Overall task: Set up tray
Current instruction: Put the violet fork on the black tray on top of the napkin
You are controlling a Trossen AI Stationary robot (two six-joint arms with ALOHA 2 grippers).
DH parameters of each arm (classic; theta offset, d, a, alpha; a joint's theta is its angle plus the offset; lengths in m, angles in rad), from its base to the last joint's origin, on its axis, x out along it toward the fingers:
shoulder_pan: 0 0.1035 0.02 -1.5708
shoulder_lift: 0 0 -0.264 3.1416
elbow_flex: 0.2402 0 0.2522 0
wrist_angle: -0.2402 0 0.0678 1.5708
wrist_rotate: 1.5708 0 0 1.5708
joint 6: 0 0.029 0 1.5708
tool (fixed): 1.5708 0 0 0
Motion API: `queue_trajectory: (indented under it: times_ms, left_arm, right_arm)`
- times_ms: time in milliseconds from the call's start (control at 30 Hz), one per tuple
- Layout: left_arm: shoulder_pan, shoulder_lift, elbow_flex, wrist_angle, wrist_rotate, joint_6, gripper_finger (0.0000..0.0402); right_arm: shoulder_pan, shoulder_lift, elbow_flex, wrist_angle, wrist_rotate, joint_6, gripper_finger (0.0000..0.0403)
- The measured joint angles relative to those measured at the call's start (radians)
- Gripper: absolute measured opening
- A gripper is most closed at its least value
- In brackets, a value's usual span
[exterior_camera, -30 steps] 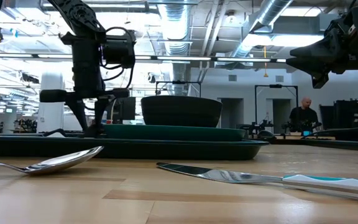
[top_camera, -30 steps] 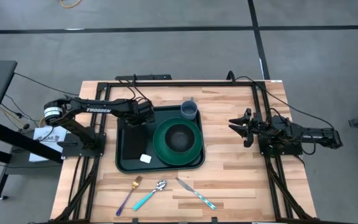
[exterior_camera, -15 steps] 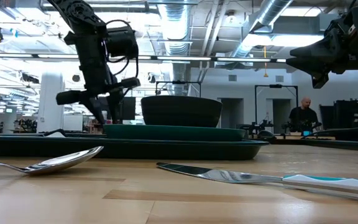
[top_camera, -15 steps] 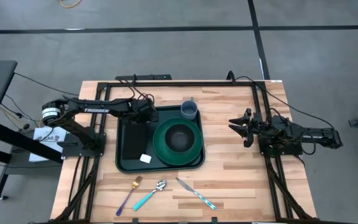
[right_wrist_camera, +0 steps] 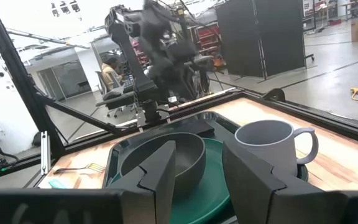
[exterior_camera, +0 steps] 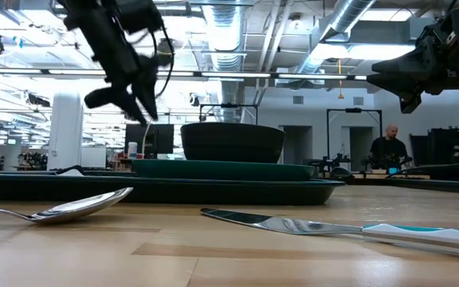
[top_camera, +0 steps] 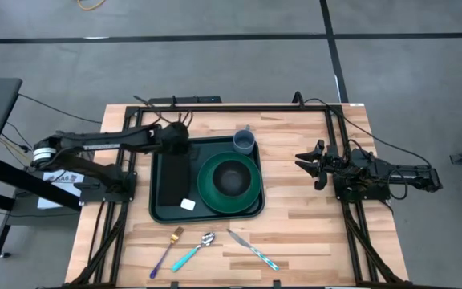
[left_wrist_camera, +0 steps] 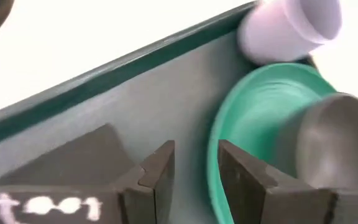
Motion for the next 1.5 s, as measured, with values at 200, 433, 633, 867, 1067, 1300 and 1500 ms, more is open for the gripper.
queue_trajectory:
  times_ms: [200,433,633,867,1067,1300,1500]
  left_arm:
    - [-0.067,-0.178,0.000,0.057,0.018,0.126,0.0108]
    - [-0.154,-0.408,0.001,0.062,0.077,0.281,0.0108]
    - [-0.272,-0.509,0.001,-0.134,0.132,0.266,0.0108]
    - [-0.457,-0.546,0.000,-0.117,-0.011,0.232,0.0108]
    - [-0.546,-0.538,0.000,-0.109,-0.125,0.167,0.0108]
    - [-0.623,-0.536,0.000,-0.076,-0.197,0.157,0.0108]
    - [-0.678,-0.541,-0.032,-0.035,-0.247,0.138,0.0108]
  right_arm:
    - [0.000,0.000,0.000,0.000,0.000,0.000,0.0123]
    - [0.000,0.000,0.000,0.000,0.000,0.000,0.0123]
    - [0.000,0.000,0.000,0.000,0.000,0.000,0.0123]
    - [0.000,0.000,0.000,0.000,0.000,0.000,0.0123]
    - [0.000,0.000,0.000,0.000,0.000,0.000,0.0123]
    - [0.000,0.000,0.000,0.000,0.000,0.000,0.0123]
    - [0.000,0.000,0.000,0.000,0.000,0.000,0.0123]
